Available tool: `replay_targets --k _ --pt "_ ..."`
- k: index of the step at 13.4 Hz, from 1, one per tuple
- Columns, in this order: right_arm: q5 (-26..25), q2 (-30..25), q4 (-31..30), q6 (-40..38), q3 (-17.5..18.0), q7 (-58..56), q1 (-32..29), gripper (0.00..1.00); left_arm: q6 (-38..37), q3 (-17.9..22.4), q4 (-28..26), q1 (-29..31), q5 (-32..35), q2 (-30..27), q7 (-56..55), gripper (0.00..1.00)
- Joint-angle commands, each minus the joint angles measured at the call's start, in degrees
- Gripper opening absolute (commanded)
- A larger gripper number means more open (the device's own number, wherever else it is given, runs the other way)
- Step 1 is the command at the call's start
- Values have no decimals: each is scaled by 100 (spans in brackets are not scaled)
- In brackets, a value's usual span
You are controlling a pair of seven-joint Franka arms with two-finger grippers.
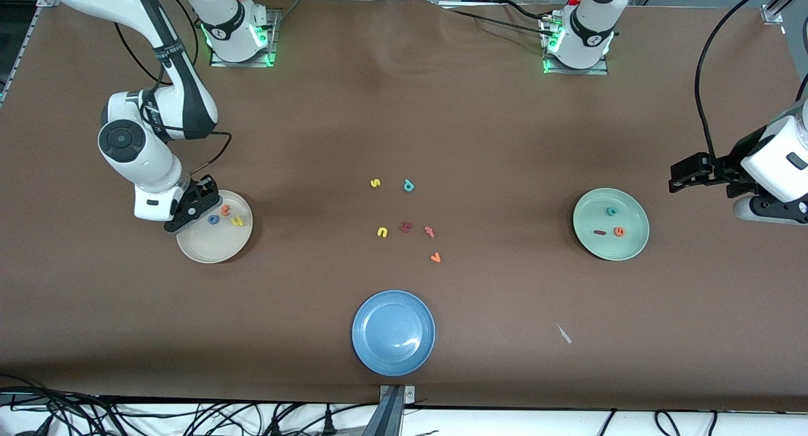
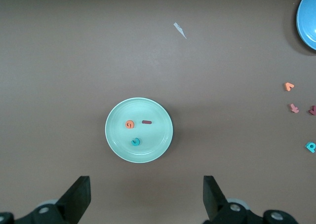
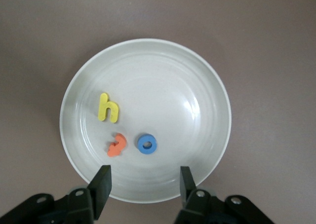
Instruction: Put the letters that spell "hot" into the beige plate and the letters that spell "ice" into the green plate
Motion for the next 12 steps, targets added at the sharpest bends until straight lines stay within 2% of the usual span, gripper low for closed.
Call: replay_targets --k 1,4,9,12 --pt "667 -344 100 -486 60 101 -9 67 -40 46 -43 43 -129 -66 137 100" --pt "820 -633 584 -1637 165 609 -9 67 -49 55 -43 43 -129 -57 128 100" --pt "829 -1520 936 -3096 289 1093 -9 67 -40 55 -34 43 -129 -57 119 100" --pt "864 -1610 1857 -4300 403 1462 -9 67 -40 55 -43 43 -137 -57 119 100"
